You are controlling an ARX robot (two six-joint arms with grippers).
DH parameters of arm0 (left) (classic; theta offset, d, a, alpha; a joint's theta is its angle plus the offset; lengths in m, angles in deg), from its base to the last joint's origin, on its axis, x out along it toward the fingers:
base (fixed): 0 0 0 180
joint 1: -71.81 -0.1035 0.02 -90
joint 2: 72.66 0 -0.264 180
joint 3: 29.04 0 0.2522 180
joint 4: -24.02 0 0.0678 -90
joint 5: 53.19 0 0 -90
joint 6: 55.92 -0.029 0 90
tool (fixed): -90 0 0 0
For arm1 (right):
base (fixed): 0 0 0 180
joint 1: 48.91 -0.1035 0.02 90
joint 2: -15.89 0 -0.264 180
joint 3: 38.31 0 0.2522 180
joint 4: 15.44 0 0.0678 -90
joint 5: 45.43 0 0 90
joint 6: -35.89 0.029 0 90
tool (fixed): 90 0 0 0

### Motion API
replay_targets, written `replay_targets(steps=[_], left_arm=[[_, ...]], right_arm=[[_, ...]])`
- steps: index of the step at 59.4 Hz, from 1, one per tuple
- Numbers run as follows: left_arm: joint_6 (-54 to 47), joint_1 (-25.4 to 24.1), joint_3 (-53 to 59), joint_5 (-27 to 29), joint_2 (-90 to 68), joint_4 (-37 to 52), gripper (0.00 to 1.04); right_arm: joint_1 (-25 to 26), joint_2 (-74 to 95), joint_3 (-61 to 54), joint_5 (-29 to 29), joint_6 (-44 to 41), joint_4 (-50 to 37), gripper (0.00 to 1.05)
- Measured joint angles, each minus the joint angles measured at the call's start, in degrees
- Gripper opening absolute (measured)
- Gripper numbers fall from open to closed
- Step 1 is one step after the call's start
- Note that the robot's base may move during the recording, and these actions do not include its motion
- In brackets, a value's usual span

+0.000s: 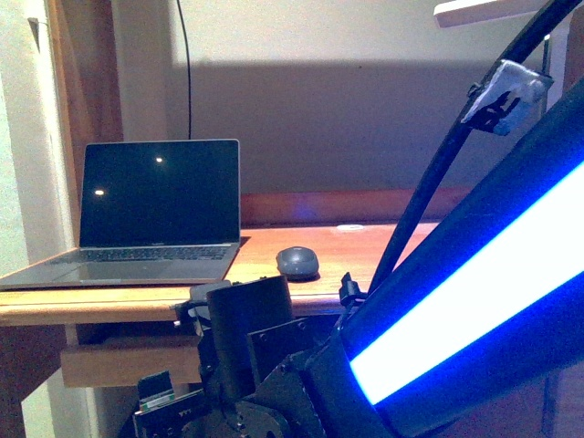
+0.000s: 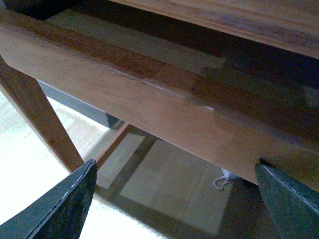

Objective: Place mouse

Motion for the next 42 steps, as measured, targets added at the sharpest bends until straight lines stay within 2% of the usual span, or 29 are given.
replay_targets(steps=[7,19,42], left_arm=[[0.00,-0.02,0.02,0.00,0.00,0.00,0.97],[0.00,0.00,0.02,0.00,0.00,0.00,0.97],[0.00,-0.02,0.02,0.00,0.00,0.02,0.97]], right_arm=[[0.76,-2.05,-3.63,-2.01,0.83,-3.39,0.97],[6.75,-16.24,-18.58,-6.97,2.34,-10.71,0.97],[25.00,-47.21,-47.71,-15.19,12.13,-14.71,0.97]])
